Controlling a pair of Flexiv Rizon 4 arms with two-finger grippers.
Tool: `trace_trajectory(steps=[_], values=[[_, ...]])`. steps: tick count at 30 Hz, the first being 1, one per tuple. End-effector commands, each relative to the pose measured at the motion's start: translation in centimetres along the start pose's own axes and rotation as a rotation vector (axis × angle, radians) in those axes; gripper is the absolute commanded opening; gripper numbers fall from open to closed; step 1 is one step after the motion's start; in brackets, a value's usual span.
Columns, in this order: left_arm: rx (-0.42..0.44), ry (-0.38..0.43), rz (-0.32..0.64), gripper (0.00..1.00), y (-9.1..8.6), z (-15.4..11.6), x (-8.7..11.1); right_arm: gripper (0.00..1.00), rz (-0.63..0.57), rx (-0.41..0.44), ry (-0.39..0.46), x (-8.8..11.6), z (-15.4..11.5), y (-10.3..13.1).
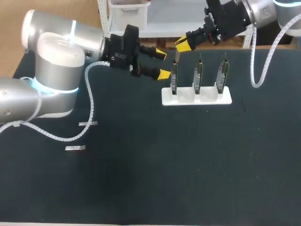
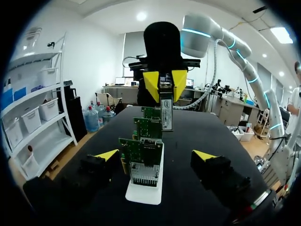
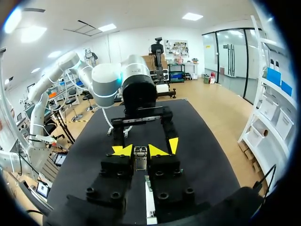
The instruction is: Pick up the optical module with the left hand, and insert it into the network port with the right hand.
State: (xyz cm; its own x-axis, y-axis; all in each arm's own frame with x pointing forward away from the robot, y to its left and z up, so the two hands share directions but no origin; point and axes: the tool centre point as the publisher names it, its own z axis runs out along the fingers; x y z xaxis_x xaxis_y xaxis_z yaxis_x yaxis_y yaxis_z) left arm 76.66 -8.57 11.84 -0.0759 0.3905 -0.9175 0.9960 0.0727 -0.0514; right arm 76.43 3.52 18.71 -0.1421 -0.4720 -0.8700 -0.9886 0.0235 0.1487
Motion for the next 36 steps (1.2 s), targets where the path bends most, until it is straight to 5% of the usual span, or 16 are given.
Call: trace_trajectory(steps=[1, 14, 36], values=[[0.018, 0.045, 0.005, 1.0, 0.7, 0.2, 0.0, 0.0, -0.004, 0.005, -0.002, 0.1, -0.1, 0.2], [0.049, 0.157, 0.05, 1.0, 0.7, 0.3, 1.2, 0.0, -0.01, 0.005, 0.001, 0.0, -0.2, 0.3], [0.045, 0.216, 0.052, 1.0, 1.3, 0.4, 2.6, 0.0, -0.004, 0.006, -0.005, 0.0, -0.1, 0.0]])
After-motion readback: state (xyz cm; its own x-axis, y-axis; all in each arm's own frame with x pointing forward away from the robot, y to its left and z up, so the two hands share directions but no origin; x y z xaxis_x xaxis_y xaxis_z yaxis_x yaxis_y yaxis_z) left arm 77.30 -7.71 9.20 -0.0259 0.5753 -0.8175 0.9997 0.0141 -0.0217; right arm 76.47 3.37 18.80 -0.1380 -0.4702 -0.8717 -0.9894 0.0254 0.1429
